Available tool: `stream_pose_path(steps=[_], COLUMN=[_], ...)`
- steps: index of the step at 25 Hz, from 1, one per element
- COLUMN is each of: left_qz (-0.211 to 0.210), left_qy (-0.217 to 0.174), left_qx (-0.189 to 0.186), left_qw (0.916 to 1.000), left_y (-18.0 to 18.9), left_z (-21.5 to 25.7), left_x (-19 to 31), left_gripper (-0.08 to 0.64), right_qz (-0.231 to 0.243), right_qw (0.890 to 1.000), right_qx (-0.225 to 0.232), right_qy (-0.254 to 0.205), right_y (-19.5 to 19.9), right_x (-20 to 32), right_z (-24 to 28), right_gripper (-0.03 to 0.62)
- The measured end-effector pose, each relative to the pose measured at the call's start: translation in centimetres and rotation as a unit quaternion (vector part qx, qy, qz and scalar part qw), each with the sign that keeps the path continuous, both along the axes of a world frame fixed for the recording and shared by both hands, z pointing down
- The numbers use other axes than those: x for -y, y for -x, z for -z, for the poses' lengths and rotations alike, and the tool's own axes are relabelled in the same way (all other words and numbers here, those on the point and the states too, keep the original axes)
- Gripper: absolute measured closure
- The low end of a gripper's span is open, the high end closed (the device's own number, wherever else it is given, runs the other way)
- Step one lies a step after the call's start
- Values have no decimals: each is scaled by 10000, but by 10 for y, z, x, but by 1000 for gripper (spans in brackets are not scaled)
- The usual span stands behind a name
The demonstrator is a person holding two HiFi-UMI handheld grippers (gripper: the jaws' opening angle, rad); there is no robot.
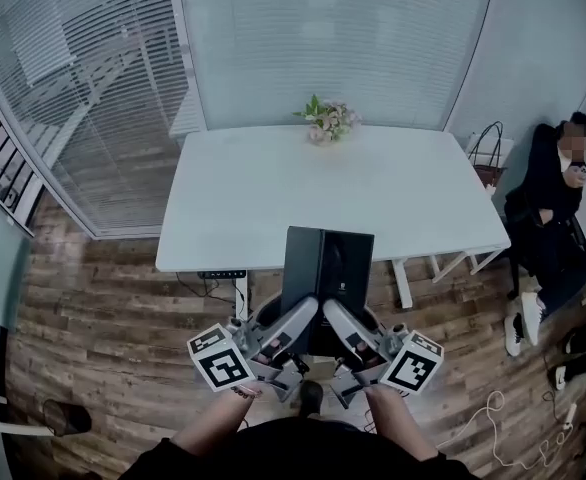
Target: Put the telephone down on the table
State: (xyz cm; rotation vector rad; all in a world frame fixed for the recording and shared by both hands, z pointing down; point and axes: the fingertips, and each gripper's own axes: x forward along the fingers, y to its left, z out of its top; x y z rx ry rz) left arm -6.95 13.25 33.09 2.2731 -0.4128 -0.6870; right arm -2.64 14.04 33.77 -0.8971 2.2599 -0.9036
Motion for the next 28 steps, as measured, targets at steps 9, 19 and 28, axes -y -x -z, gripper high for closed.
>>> stream_pose_path(steps=[9, 19, 28], left_qz=[169, 392, 332], left_qy=[-16, 70, 30], left_qx=[-40, 67, 48], left_qw=[9998, 9992, 9994], left_y=[-32, -42, -34], left_z=[2, -6, 1], left_x=[41, 60, 61], left_gripper=[359, 359, 359], right_qz=[174, 399, 331], right_qw=[9998, 9992, 9994], right_qx=[-56, 41, 23], right_qy=[-6, 79, 50], right_y=[-32, -43, -34], right_x=[43, 63, 64], right_z=[2, -7, 0], right_gripper=[407, 405, 405])
